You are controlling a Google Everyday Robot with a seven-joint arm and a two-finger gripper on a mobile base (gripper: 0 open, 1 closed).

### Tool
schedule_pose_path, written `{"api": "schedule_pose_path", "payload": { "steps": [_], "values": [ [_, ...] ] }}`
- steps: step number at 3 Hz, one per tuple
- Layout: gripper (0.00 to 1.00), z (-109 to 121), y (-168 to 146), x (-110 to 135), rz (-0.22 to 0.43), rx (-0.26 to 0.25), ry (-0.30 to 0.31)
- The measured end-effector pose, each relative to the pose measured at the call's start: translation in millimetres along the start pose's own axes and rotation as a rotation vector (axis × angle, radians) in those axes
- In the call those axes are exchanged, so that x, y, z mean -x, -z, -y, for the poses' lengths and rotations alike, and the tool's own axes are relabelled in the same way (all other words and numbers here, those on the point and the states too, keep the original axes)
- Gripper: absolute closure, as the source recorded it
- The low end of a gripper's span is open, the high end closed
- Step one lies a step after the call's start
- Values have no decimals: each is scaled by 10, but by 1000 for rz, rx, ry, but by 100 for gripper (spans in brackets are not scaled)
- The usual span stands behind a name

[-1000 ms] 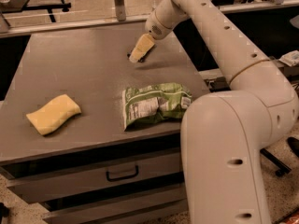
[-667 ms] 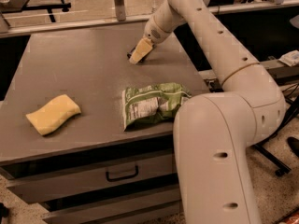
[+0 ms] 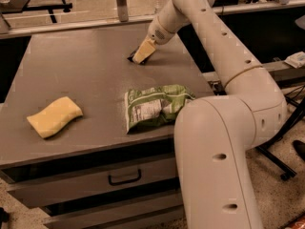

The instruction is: Move rxbar blueberry near sponge

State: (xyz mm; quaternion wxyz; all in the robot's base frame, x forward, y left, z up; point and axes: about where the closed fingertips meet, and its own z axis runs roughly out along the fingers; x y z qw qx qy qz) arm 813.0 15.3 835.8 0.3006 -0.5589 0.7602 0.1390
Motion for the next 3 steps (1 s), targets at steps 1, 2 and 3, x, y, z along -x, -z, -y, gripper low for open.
{"api": "schedule_pose_path", "payload": {
  "steps": [1, 2, 3],
  "values": [
    [98, 2, 11, 9, 0, 0, 0],
    [100, -529, 576, 288, 102, 93, 154],
    [100, -1067, 968, 462, 179, 167, 276]
  ]
}}
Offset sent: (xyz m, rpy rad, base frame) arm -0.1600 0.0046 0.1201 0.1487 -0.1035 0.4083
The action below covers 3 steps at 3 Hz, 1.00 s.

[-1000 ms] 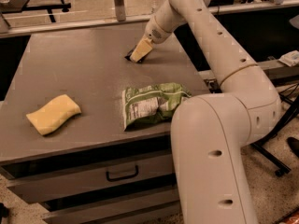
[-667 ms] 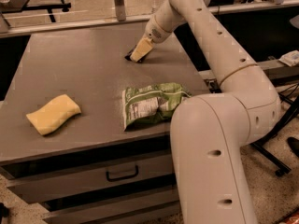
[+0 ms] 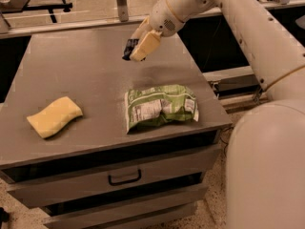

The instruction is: Move rxbar blueberry near sponge

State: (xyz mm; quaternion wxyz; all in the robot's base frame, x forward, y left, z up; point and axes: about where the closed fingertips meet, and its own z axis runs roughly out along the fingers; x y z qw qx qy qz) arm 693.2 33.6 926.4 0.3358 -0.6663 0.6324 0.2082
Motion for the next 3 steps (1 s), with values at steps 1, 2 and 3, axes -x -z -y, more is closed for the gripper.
{"api": "schedule_pose_path", "payload": {
  "steps": [1, 2, 3],
  "values": [
    [100, -615, -111, 333, 42, 142, 140],
    [100, -984, -343, 523, 23, 244, 261],
    [100, -1238, -636, 665, -46, 302, 407]
  ]
}}
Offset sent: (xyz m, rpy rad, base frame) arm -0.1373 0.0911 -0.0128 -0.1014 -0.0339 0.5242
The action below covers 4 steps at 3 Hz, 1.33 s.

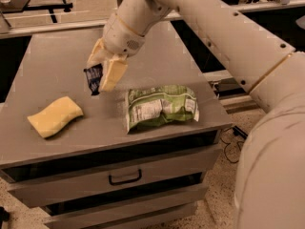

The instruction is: Move rxbar blueberry near sponge

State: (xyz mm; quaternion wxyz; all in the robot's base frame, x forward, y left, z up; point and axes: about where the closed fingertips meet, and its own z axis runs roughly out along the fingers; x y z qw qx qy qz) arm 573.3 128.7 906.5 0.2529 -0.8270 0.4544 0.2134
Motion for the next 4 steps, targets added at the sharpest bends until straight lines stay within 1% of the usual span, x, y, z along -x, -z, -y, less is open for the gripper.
{"api": "schedule_pose_path", "payload": {
  "steps": [1, 2, 4],
  "values": [
    [98, 10, -317, 49, -76, 68, 101],
    [75, 39, -477, 56, -96, 124, 160],
    [28, 63, -531, 67, -91, 121, 163]
  ]
}}
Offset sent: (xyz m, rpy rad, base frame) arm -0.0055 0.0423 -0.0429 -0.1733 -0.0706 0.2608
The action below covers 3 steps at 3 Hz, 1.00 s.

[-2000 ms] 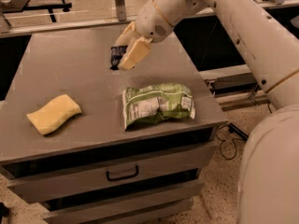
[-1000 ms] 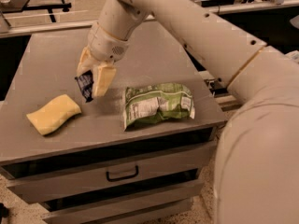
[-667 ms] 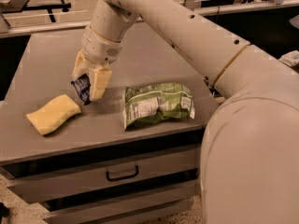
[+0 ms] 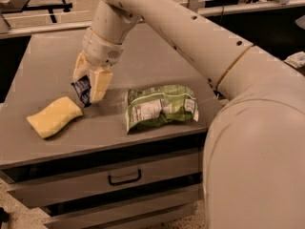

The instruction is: Move rxbar blueberry near sponge

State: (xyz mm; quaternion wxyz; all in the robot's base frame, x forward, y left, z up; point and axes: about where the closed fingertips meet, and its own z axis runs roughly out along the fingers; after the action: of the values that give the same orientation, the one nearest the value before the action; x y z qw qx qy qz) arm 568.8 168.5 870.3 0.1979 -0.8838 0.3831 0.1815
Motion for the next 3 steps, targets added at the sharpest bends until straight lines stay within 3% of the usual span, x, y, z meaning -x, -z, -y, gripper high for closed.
{"api": "schedule_pose_path", "payload": {
  "steps": [1, 2, 3],
  "values": [
    [6, 15, -24, 5, 2, -1, 1],
    [0, 25, -40, 8, 3, -2, 1],
    [0, 17, -8, 2, 8, -12, -3]
  ]
}}
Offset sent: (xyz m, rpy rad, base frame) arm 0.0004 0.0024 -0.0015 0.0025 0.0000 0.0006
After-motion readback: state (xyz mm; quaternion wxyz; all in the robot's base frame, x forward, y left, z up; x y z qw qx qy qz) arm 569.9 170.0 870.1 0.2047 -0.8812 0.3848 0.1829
